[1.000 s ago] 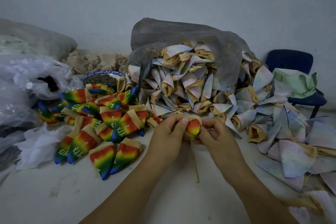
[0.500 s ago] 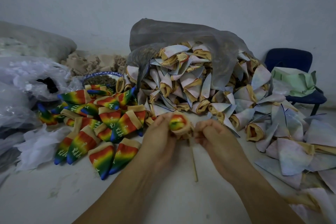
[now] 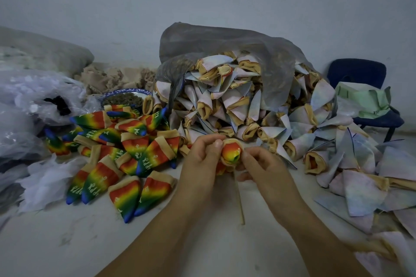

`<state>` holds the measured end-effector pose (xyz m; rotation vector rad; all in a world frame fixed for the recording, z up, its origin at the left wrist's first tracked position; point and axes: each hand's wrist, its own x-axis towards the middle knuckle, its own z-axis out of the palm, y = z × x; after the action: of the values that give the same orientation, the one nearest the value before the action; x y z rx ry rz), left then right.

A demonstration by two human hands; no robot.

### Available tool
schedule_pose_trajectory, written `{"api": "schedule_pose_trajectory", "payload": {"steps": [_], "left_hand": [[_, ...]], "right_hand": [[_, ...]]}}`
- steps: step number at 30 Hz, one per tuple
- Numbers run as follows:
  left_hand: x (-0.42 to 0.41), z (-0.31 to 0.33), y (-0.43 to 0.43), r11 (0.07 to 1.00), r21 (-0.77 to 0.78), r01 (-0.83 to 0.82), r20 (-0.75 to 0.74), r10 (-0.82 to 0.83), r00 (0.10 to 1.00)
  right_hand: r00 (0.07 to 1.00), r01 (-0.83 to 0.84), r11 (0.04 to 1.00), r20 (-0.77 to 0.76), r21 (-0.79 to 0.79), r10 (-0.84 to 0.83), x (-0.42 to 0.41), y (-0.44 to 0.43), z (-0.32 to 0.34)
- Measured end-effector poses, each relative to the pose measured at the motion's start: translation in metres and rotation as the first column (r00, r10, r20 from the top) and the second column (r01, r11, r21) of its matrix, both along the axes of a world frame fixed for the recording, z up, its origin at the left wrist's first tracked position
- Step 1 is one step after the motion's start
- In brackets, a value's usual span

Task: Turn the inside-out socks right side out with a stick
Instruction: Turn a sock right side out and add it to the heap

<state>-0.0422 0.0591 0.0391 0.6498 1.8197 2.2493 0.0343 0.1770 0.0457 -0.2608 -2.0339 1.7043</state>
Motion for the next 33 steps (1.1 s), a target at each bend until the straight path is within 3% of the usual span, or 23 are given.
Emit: {"api": "schedule_pose_trajectory", "payload": {"steps": [2, 6, 9, 14, 16, 20, 23, 26, 30, 33], "left_hand": [[0.001, 0.001, -0.001, 0.999, -0.036, -0.002, -0.079, -0.001, 0.997], [0.006, 0.004, -0.001, 0.997, -0.064, 0.033, -0.116, -0.040, 0.992], [0.007, 0.006, -0.001, 0.995, -0.072, 0.065, -0.088, -0.071, 0.994], [0.007, 0.005, -0.001, 0.991, -0.027, 0.128, 0.000, -0.128, 0.992], [0.007, 0.005, 0.000, 0.990, 0.004, 0.144, 0.074, -0.144, 0.987], [0.001, 0.009, 0.002, 0.962, 0.219, 0.162, 0.314, -0.227, 0.922], [0.001, 0.013, 0.004, 0.902, 0.399, 0.168, 0.462, -0.355, 0.812], [0.003, 0.012, 0.006, 0.879, 0.441, 0.183, 0.533, -0.420, 0.735], [0.004, 0.010, 0.004, 0.935, 0.304, 0.185, 0.414, -0.305, 0.858], [0.005, 0.007, 0.002, 0.995, 0.036, 0.088, 0.184, -0.094, 0.979]], "right_hand": [[0.999, -0.019, 1.000, 0.033, 0.017, 0.018, 0.000, 0.000, -0.002], [0.998, -0.042, 0.986, 0.036, -0.159, 0.048, -0.002, 0.001, -0.003], [0.994, -0.090, 0.964, 0.043, -0.250, 0.104, 0.000, 0.004, -0.001], [0.989, -0.091, 0.973, 0.095, -0.214, 0.113, 0.000, 0.007, -0.002], [0.991, -0.108, 0.952, 0.045, -0.288, 0.126, 0.000, 0.008, -0.002], [0.954, -0.301, 0.737, -0.190, -0.605, 0.233, 0.001, 0.008, 0.001], [0.918, -0.389, 0.578, -0.255, -0.718, 0.303, 0.001, 0.005, -0.002], [0.913, -0.389, 0.513, -0.248, -0.765, 0.324, 0.000, 0.006, -0.005], [0.935, -0.349, 0.618, -0.220, -0.704, 0.277, -0.003, 0.007, -0.004], [0.968, -0.249, 0.727, -0.174, -0.639, 0.179, -0.004, 0.009, -0.001]]}}
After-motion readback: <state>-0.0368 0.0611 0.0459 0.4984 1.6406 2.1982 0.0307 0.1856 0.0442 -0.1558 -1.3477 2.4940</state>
